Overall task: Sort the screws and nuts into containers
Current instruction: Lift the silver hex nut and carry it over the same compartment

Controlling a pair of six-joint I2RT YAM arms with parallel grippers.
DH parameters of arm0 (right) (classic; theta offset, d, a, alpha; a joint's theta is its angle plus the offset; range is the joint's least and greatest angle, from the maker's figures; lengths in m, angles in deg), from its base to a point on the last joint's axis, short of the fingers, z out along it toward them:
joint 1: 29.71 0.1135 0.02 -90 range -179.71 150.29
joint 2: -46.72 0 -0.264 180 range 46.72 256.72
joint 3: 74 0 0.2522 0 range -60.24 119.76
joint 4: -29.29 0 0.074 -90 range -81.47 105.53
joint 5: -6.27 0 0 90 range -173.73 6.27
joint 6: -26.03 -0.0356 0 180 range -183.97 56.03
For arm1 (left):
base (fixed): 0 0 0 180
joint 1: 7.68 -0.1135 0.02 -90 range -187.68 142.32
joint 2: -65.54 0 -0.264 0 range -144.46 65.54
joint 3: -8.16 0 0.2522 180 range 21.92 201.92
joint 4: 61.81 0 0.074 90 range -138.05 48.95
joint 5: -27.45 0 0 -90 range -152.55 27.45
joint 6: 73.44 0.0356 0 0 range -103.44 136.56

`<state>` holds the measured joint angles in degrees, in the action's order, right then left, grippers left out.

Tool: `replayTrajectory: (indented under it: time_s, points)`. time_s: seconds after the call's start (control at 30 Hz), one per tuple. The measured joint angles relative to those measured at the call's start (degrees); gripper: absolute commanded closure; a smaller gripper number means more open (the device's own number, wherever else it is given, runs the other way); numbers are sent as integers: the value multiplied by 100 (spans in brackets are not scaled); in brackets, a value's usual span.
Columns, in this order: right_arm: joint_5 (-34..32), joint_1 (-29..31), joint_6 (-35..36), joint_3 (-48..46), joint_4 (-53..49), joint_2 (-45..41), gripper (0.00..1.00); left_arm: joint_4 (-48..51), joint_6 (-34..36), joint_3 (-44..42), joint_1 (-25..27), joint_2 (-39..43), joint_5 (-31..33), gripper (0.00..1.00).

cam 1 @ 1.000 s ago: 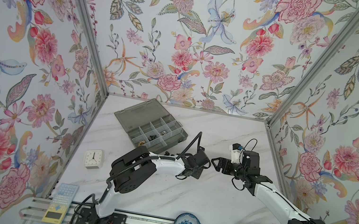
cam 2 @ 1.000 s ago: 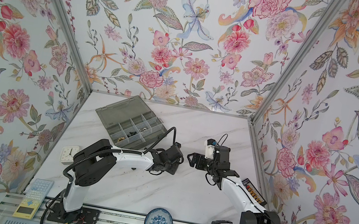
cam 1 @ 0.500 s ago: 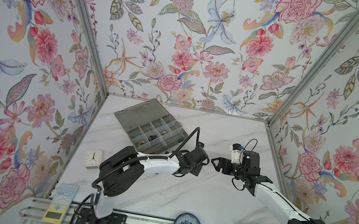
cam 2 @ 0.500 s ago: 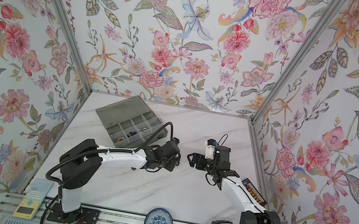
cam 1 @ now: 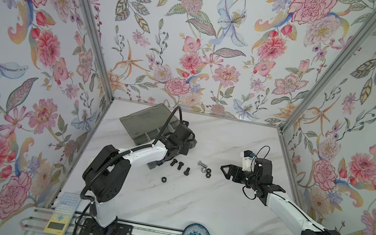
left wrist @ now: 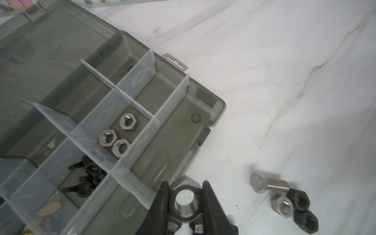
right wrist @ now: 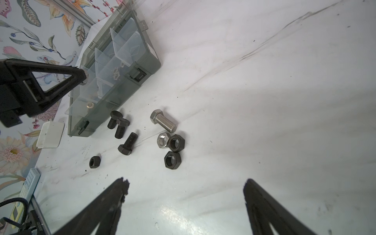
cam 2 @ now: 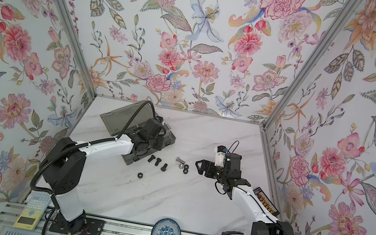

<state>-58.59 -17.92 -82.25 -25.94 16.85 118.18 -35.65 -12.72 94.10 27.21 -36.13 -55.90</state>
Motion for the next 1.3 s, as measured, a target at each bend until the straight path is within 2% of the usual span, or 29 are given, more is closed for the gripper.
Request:
replayTrajectory:
  time_s: [0.4,0.53,0.57,1.3]
  points:
    - [92,0,-109,0,114,81,6,-103,275,328,-726,-243,-44,100]
    - [131,0,-111,0,116,118,5,-85,321,433,-787,-391,-46,100]
    - [144,0,-120,0,116,131,1,-83,323,474,-793,-424,-52,100]
    - [168,2,-153,0,142,140,1,-39,341,675,-935,-887,-197,100]
